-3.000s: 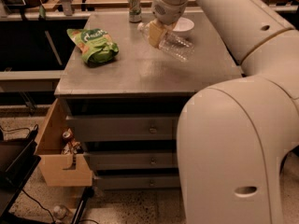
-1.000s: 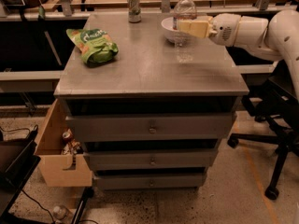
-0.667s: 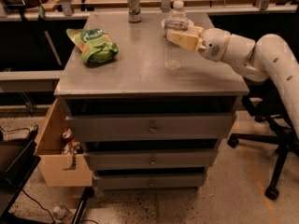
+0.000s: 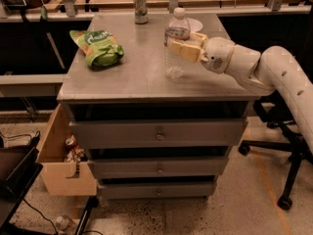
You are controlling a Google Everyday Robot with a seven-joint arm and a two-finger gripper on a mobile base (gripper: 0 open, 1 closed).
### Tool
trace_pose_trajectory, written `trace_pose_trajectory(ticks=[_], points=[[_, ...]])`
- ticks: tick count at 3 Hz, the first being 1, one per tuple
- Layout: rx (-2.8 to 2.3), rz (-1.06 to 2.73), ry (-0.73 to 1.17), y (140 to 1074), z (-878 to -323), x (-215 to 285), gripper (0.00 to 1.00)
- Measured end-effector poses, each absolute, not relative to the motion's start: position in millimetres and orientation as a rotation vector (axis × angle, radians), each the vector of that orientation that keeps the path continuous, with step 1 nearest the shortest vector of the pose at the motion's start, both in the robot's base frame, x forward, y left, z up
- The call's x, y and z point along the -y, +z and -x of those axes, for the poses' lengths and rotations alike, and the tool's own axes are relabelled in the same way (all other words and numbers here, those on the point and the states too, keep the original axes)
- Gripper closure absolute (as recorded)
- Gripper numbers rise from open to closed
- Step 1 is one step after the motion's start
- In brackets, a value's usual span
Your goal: Place water bottle upright
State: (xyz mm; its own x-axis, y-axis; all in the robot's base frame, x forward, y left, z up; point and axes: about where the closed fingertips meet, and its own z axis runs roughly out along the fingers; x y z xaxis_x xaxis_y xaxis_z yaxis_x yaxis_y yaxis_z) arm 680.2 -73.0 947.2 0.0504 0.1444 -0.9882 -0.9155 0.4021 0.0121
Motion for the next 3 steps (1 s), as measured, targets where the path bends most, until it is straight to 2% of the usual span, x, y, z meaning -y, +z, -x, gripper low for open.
trace_pose_trajectory(ticks=[3], points=[[-1.389, 0.928, 0.918, 940, -683, 48, 1.00]])
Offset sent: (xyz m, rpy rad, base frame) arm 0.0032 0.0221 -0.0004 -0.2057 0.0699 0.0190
